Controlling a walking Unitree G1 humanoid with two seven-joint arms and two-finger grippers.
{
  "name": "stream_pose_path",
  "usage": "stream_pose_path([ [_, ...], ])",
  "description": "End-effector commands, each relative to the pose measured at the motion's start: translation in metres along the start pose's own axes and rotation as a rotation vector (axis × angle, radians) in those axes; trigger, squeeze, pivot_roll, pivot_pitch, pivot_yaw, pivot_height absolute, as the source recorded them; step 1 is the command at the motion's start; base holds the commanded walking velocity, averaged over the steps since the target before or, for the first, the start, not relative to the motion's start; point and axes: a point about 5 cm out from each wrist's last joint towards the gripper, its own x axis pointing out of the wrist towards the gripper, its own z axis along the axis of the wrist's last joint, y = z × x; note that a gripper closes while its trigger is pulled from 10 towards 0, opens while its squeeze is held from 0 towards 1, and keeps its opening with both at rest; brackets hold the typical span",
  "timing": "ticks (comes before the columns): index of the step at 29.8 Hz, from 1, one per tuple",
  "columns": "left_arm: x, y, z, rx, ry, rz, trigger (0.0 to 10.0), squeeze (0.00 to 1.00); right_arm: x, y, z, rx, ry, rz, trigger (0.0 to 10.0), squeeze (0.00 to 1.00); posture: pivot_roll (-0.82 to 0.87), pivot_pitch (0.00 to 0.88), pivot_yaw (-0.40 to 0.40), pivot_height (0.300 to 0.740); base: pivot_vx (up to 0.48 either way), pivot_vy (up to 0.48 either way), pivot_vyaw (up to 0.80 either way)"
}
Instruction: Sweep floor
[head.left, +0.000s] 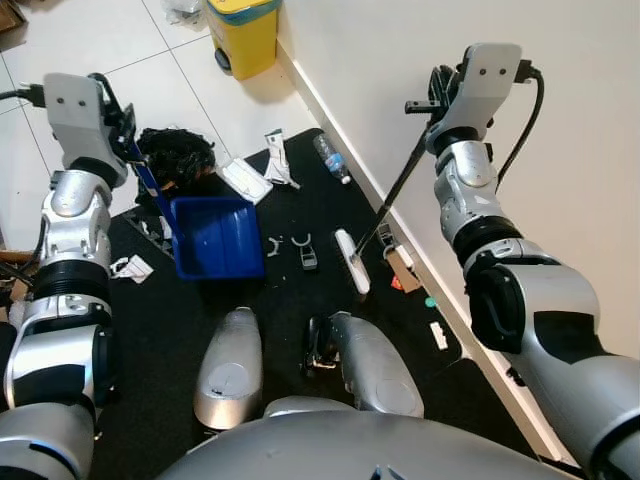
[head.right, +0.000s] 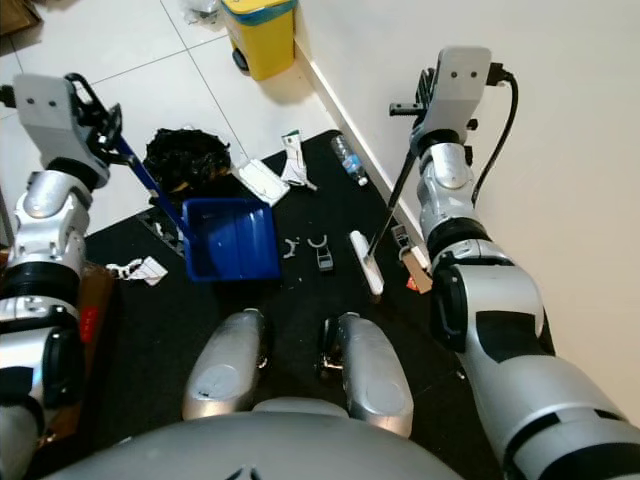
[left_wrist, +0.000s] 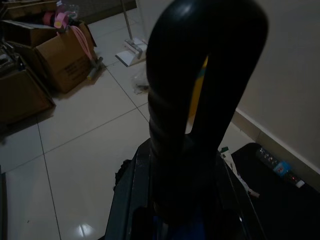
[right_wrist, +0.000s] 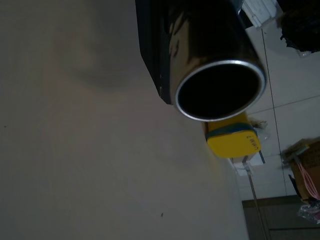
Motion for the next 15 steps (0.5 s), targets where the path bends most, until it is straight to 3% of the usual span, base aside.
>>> stream_pose_path([
  [1,0.001,0.006,0.004,0.021,-0.011,-0.003,10.0,0.0,0.002,-0.001,0.003,0.014,-0.011,-0.018,10.0,0.0,0.34,0.08,-0.034,0.74,0.0,0.0,0.0],
  [15,0.001,-0.007,-0.016,-0.015,0.067,-0.009,10.0,0.0,0.007,0.001,0.012,0.001,-0.045,-0.021,10.0,0.0,0.35,0.188,-0.029,0.74,0.0,0.0,0.0],
])
